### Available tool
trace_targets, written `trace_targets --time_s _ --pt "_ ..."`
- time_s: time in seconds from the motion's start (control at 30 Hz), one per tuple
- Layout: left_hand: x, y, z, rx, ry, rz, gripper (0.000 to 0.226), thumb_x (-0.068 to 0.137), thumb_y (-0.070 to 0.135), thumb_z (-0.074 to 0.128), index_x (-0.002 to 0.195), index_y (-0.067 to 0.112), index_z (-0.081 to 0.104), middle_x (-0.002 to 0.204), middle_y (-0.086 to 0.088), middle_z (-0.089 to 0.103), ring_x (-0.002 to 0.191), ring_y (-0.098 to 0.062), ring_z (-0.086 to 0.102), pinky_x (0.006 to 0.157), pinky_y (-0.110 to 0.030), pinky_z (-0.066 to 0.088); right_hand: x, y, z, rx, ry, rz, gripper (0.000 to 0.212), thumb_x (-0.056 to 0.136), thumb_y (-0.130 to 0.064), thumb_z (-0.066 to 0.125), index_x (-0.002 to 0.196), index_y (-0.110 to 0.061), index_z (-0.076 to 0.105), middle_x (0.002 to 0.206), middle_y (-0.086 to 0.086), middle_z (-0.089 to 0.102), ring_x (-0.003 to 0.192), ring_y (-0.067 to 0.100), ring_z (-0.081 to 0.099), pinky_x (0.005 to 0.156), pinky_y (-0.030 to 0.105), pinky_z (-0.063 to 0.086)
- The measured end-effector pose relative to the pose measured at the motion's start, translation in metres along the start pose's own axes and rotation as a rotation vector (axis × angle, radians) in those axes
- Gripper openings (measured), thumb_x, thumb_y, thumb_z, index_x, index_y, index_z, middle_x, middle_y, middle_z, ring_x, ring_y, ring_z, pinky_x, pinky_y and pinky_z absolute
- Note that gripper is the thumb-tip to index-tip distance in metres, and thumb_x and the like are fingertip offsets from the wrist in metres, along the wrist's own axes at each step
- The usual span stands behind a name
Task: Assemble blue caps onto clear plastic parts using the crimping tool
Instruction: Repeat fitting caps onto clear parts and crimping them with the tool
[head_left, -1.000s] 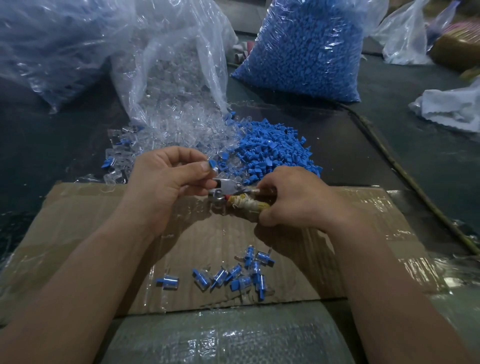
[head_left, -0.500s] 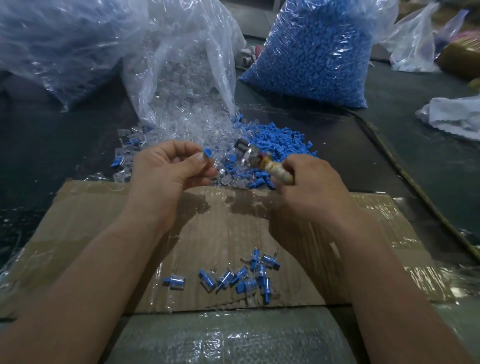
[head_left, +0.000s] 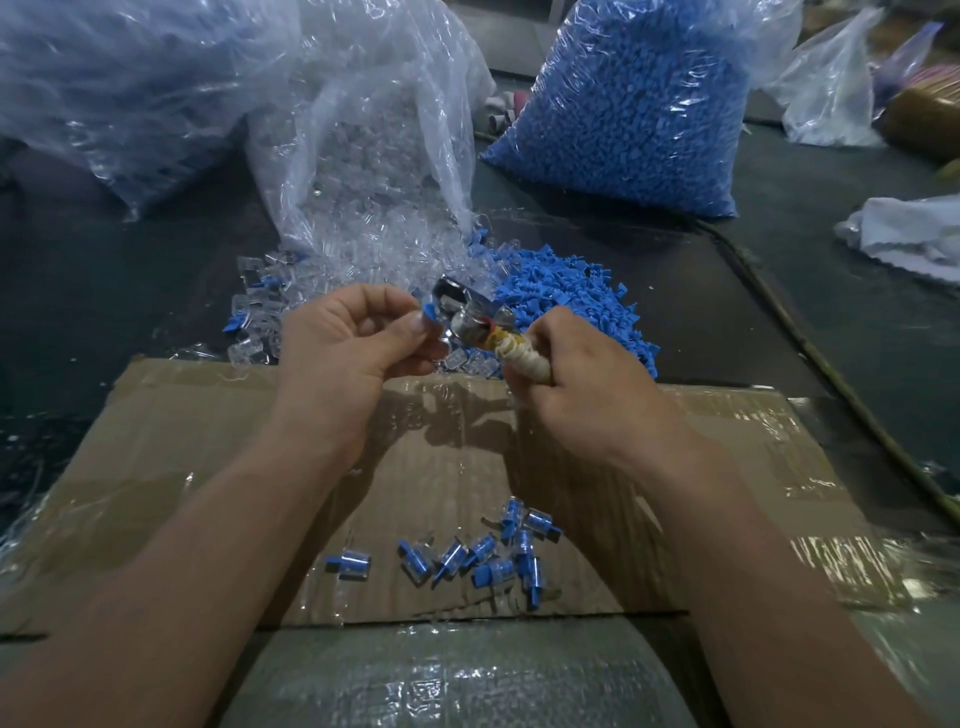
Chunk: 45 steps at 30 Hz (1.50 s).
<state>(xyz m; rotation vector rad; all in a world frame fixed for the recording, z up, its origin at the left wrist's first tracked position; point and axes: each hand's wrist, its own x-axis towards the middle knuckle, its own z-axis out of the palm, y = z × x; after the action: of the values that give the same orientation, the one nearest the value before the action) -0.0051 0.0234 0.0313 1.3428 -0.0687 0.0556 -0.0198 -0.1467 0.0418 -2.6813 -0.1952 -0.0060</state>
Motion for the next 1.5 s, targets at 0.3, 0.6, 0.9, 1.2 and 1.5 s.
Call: trace_targets --time_s 0.3,0.6,0.9,1.2,1.5 --pt "-0.002 0.000 0.000 0.032 -0.001 0.020 0.017 0.079 -0.008 0.057 0.074 0.009 0.058 0.056 0.001 0.066 0.051 -0.008 0.063 0.052 -0.016 0.052 0.000 -0.003 0.001 -0.015 -0.032 -0.024 0.020 0.089 -0.038 0.050 0.082 -0.027 0.035 0.077 -0.011 0.040 0.067 0.002 0.036 0.054 0.021 0.024" --pt "-0.006 -0.001 0.003 0.124 0.067 0.086 0.021 0.081 -0.007 0.058 0.072 0.013 0.057 0.053 0.004 0.065 0.048 -0.005 0.061 0.049 -0.014 0.050 -0.002 -0.009 0.003 -0.056 -0.006 -0.039 0.027 0.087 -0.028 0.054 0.072 -0.027 0.032 0.070 -0.011 0.041 0.062 0.004 0.037 0.051 0.025 0.024" --pt "-0.001 -0.003 -0.004 0.112 0.078 0.053 0.019 0.080 -0.005 0.060 0.073 0.012 0.059 0.057 0.002 0.067 0.051 -0.008 0.063 0.048 -0.015 0.049 0.001 -0.001 0.002 -0.015 0.033 -0.043 0.016 0.086 -0.027 0.058 0.086 -0.026 0.041 0.077 -0.013 0.042 0.067 0.003 0.039 0.054 0.022 0.027" --pt "-0.007 0.004 -0.004 0.342 -0.382 -0.231 0.005 0.058 0.011 0.071 0.063 0.011 0.070 0.057 -0.003 0.066 0.045 -0.007 0.057 0.045 -0.013 0.045 0.006 0.025 -0.014 0.052 0.160 0.151 0.020 0.083 -0.035 0.062 0.086 -0.026 0.044 0.076 -0.014 0.046 0.067 0.004 0.044 0.054 0.022 0.032" --pt "-0.013 0.002 -0.002 0.533 -0.954 -0.349 0.012 0.068 0.009 0.073 0.074 0.019 0.075 0.075 -0.007 0.072 0.067 -0.014 0.065 0.065 -0.022 0.054 0.007 0.014 -0.006 -0.078 0.043 0.115 0.036 0.073 -0.045 0.070 0.090 -0.028 0.043 0.085 -0.008 0.048 0.078 0.014 0.045 0.066 0.029 0.032"
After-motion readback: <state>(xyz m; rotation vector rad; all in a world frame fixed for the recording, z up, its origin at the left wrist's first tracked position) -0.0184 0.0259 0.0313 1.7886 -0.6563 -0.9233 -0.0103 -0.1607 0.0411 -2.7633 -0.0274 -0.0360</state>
